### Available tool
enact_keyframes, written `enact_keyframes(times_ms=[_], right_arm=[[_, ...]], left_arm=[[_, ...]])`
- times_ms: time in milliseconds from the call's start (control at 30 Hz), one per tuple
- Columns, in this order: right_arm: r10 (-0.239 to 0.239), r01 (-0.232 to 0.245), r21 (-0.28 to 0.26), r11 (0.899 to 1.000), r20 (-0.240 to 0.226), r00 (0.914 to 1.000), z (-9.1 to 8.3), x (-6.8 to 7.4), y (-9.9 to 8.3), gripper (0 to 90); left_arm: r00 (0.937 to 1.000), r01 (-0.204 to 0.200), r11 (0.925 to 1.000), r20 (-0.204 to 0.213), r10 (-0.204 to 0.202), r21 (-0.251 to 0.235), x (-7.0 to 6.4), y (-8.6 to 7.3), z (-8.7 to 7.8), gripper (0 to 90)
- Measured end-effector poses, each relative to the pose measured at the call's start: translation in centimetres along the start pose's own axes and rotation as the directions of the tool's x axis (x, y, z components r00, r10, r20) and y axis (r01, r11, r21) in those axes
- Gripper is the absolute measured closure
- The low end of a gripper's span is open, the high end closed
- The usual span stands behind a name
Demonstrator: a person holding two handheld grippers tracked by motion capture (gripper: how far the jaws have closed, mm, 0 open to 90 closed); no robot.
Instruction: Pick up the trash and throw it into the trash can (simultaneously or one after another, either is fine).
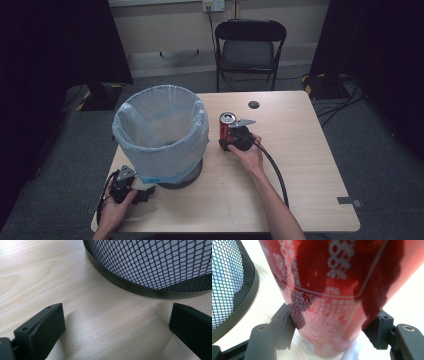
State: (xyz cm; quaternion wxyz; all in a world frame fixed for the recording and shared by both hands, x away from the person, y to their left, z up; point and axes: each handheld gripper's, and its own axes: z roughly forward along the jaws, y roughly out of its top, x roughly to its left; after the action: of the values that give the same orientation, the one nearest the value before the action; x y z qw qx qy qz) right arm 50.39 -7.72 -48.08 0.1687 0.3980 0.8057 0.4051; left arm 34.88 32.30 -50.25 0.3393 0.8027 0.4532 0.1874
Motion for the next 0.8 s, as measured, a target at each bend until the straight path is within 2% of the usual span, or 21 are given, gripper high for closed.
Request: enact_keyframes(times_ms=[800], right_arm=[[-0.001,0.001,-0.035,0.999,-0.019,0.9998,-1.5,-0.2,0.8,33.9]], left_arm=[[1.0,0.0,1.0,0.0,0.0,0.0,0.0,0.0,0.0,0.0]])
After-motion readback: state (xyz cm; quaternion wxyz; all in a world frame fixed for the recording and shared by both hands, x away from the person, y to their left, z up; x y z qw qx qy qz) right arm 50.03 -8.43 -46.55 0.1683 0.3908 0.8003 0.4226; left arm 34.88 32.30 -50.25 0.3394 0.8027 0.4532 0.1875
